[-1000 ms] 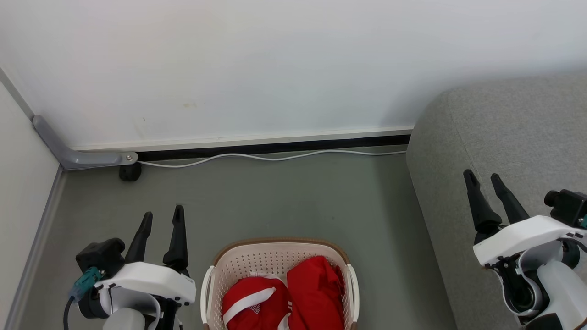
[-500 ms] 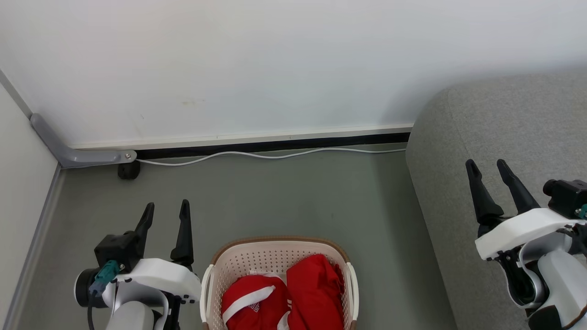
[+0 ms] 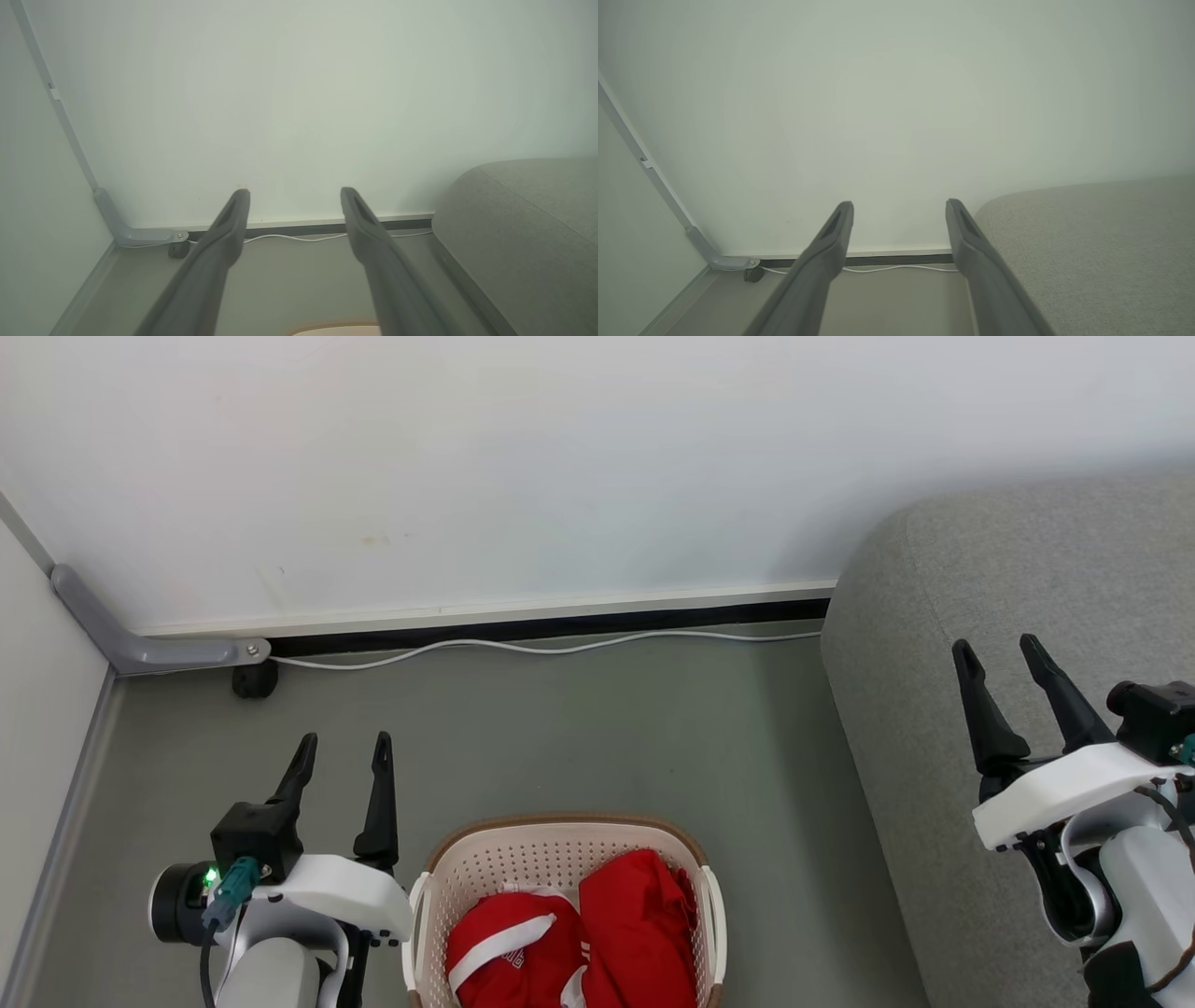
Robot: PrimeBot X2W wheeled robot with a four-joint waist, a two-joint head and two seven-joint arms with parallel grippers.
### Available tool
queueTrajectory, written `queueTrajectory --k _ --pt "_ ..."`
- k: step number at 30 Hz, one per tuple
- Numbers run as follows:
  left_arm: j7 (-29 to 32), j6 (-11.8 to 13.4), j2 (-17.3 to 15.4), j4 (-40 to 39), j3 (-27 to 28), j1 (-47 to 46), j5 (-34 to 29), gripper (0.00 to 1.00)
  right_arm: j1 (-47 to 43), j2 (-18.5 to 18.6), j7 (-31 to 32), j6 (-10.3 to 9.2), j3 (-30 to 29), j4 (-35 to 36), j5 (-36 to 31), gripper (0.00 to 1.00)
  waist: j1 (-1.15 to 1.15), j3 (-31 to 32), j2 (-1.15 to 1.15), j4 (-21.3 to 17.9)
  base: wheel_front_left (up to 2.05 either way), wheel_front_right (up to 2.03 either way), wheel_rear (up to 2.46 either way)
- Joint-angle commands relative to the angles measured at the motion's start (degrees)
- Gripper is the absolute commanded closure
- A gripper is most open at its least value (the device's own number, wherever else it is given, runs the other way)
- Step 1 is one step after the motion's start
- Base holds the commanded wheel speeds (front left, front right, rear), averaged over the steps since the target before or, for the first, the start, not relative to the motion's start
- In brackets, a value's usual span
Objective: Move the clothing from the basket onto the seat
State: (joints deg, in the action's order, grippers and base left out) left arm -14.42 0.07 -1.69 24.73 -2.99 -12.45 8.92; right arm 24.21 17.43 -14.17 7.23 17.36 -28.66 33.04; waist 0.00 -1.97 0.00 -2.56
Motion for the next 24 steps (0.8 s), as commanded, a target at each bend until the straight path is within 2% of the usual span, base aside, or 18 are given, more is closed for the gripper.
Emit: queueTrajectory --k 1,10,24 --pt "-0.58 0.58 -1.19 -1.40 1.70 -2.83 -0.38 0.00 1.34 0.88 -0.83 0.25 0.70 1.06 -0.51 0.00 0.00 0.04 0.00 -0.05 0.00 0.00 0.00" --pt "-0.58 0.96 -1.19 -1.20 0.88 -2.88 0.67 0.00 1.73 1.33 -0.83 0.25 -0.59 2.04 -0.69 0.00 0.00 -1.55 0.00 -0.06 0.00 0.00 0.00" --pt "-0.58 2.67 -1.19 2.17 -5.54 -3.75 5.38 0.00 3.21 2.75 -0.83 0.25 -2.60 6.01 -0.33 0.00 0.00 -6.86 0.00 -0.53 0.00 0.00 0.00"
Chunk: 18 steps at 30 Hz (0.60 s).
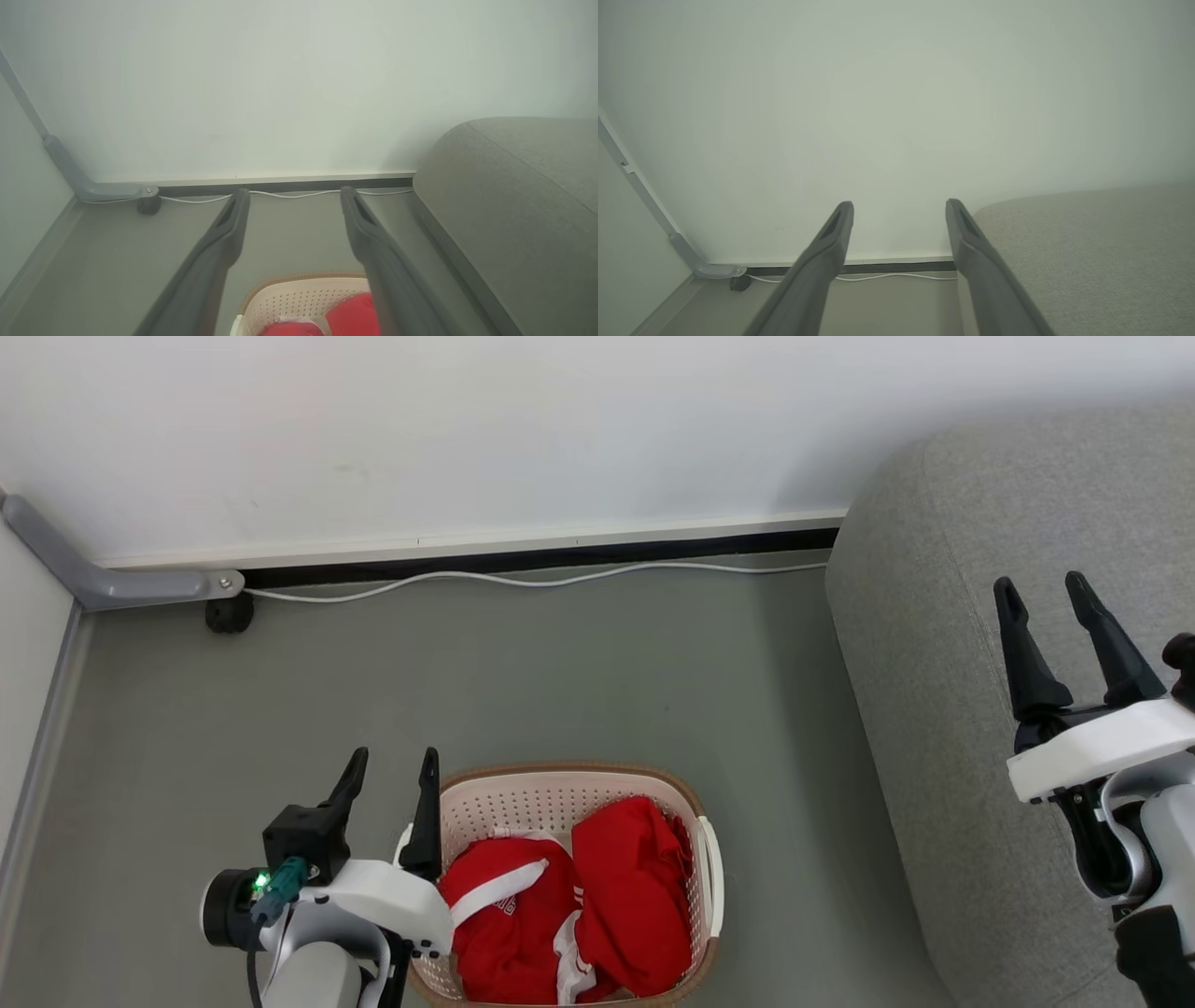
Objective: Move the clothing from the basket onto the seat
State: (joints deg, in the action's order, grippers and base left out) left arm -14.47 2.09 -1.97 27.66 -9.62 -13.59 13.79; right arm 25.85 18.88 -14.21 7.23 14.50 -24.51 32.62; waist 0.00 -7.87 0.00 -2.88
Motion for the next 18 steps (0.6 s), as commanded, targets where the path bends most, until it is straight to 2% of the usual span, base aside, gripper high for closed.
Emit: queueTrajectory --k 1,7,18 --pt "-0.52 0.81 -0.91 -0.36 0.41 -2.73 0.94 0.00 1.78 1.46 -0.79 0.25 0.18 2.24 0.20 0.00 0.00 -1.59 0.00 -0.32 0.00 0.00 0.00" --pt "-0.52 2.02 -0.91 0.75 -3.19 -4.26 3.05 0.00 3.04 2.75 -0.79 0.25 -0.49 4.92 1.09 0.00 0.00 -6.15 0.00 -0.74 0.00 0.00 0.00" --pt "-0.52 5.49 -0.91 2.88 -13.45 -10.59 9.48 0.00 8.15 5.99 -0.79 0.25 -1.91 12.45 3.45 0.00 0.00 -19.91 0.00 -2.37 0.00 0.00 0.00"
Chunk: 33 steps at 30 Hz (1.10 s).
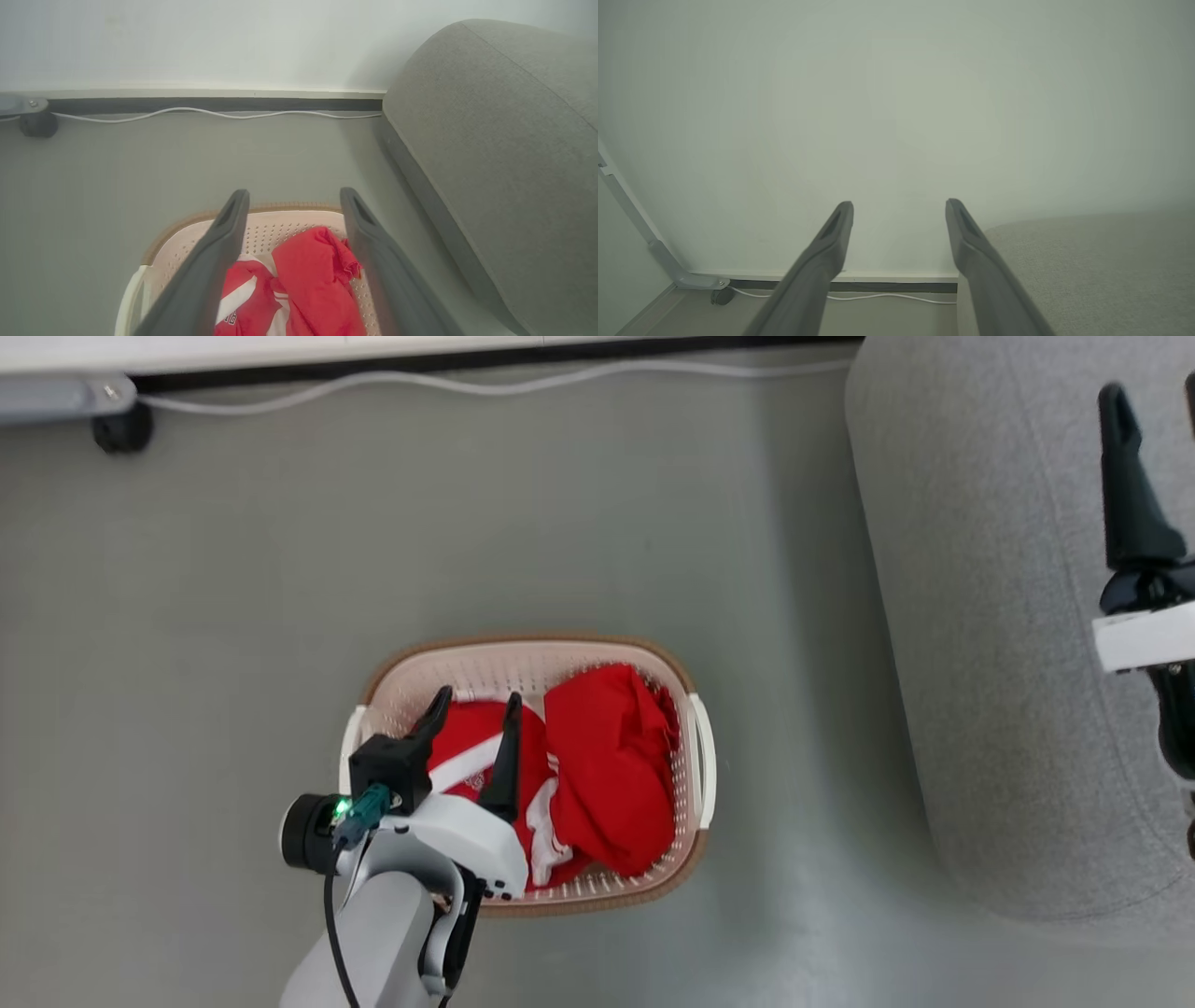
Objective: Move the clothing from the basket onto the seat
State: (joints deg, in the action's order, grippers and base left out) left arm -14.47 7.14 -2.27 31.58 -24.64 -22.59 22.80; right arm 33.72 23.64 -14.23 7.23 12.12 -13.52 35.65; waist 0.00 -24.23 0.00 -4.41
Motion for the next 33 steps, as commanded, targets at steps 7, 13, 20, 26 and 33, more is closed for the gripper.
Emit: queueTrajectory --k 7,13,20,26,33 --pt "-0.52 0.76 -0.61 2.26 -3.39 -6.51 5.45 0.00 3.99 2.75 -0.77 0.25 0.67 5.51 1.89 0.00 0.00 -11.06 0.00 -2.76 0.00 0.00 0.00" --pt "-0.52 -0.08 -0.61 4.11 -7.68 -11.72 10.26 0.00 7.16 3.67 -0.77 0.25 0.42 8.37 2.61 0.00 0.00 -17.87 0.00 -4.53 0.00 0.00 0.00" --pt "-0.52 0.92 -0.61 6.71 -12.03 -16.72 12.76 0.00 9.62 3.58 -0.77 0.25 -0.83 10.93 2.71 0.00 0.00 -23.11 0.00 -5.93 0.00 0.00 0.00" --pt "-0.52 0.71 -0.61 9.29 -15.92 -20.41 15.60 0.00 10.44 3.88 -0.77 0.25 -1.91 13.06 2.36 0.00 0.00 -26.41 0.00 -6.43 0.00 0.00 0.00" --pt "-0.52 0.36 -0.61 12.37 -19.94 -23.16 17.08 0.00 10.61 3.51 -0.77 0.25 -2.65 13.49 2.97 0.00 0.00 -27.98 0.00 -8.04 0.00 0.00 0.00"
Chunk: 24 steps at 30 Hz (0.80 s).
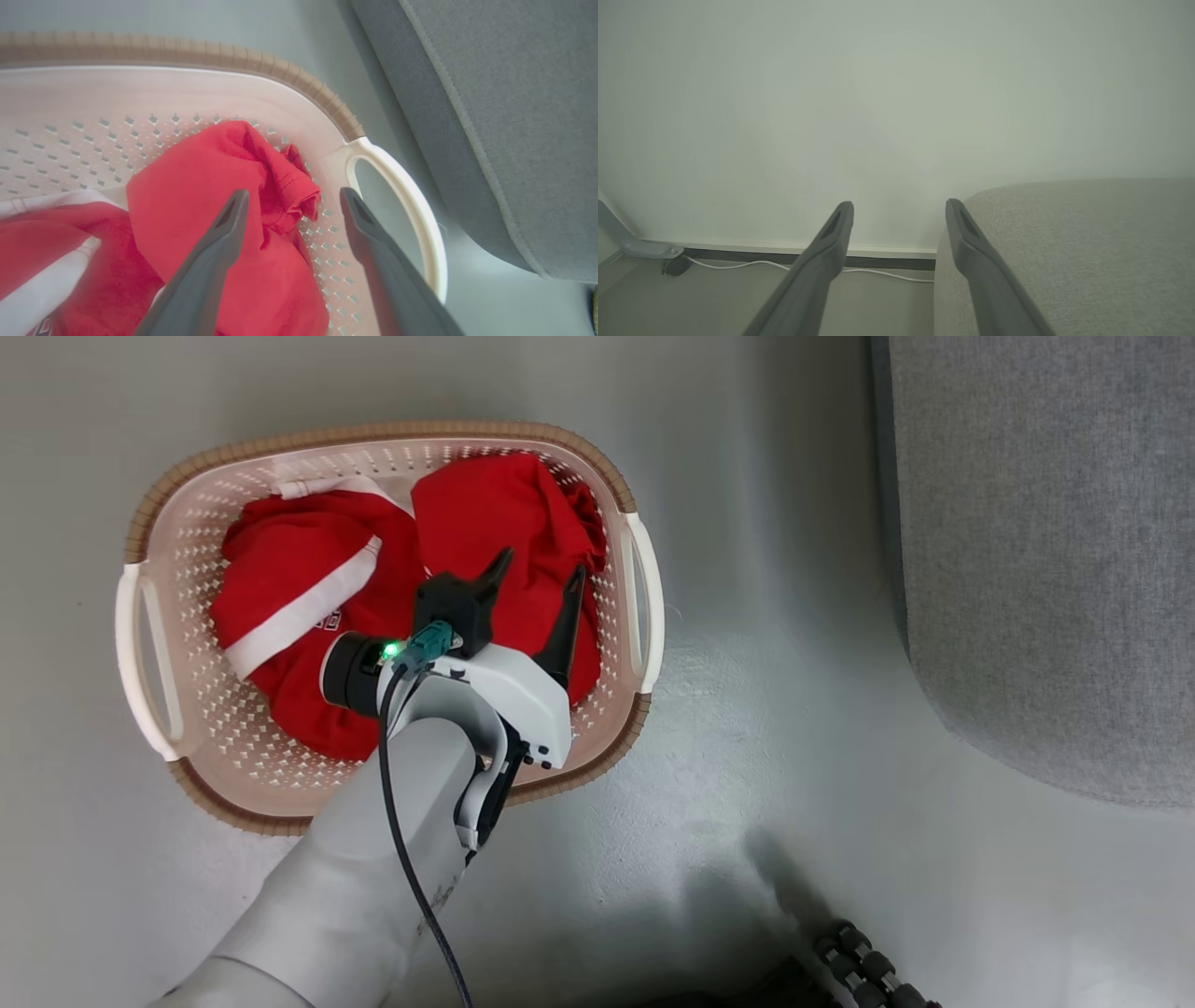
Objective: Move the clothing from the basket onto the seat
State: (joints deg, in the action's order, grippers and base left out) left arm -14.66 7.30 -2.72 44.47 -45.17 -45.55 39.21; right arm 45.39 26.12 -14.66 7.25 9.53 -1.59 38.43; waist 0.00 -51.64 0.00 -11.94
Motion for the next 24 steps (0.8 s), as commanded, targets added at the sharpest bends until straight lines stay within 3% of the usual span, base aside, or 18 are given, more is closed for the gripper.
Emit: queueTrajectory --k 1,14,22,23,24 --pt "-0.34 0.51 -0.16 0.08 -0.07 -0.82 0.97 0.00 -1.02 0.91 -0.34 0.24 -0.19 1.63 0.28 0.00 0.00 -1.04 0.00 -0.82 0.00 0.00 0.00" --pt "-0.34 5.96 -0.16 10.21 -4.98 -7.94 2.88 0.00 -0.40 -1.59 -0.34 0.24 -0.05 2.34 0.85 0.00 0.00 -5.70 0.00 -4.22 0.00 0.00 0.00" --pt "0.34 7.70 -0.16 16.62 -10.82 -9.43 6.48 0.00 -0.27 -2.57 -0.34 0.24 0.31 2.01 0.77 0.00 0.00 -5.74 0.00 -5.31 0.00 0.00 0.00" --pt "0.34 7.86 -0.16 16.82 -11.47 -9.55 7.18 0.25 -0.30 -2.66 -0.34 0.24 0.31 1.94 0.74 0.00 0.00 -5.61 0.00 -5.32 0.00 0.00 0.00" --pt "0.32 7.98 -0.16 16.91 -12.05 -9.66 7.85 0.94 -0.36 -2.74 -0.34 0.24 0.30 1.88 0.67 0.00 0.00 -5.46 0.00 -5.29 0.00 0.00 0.00"
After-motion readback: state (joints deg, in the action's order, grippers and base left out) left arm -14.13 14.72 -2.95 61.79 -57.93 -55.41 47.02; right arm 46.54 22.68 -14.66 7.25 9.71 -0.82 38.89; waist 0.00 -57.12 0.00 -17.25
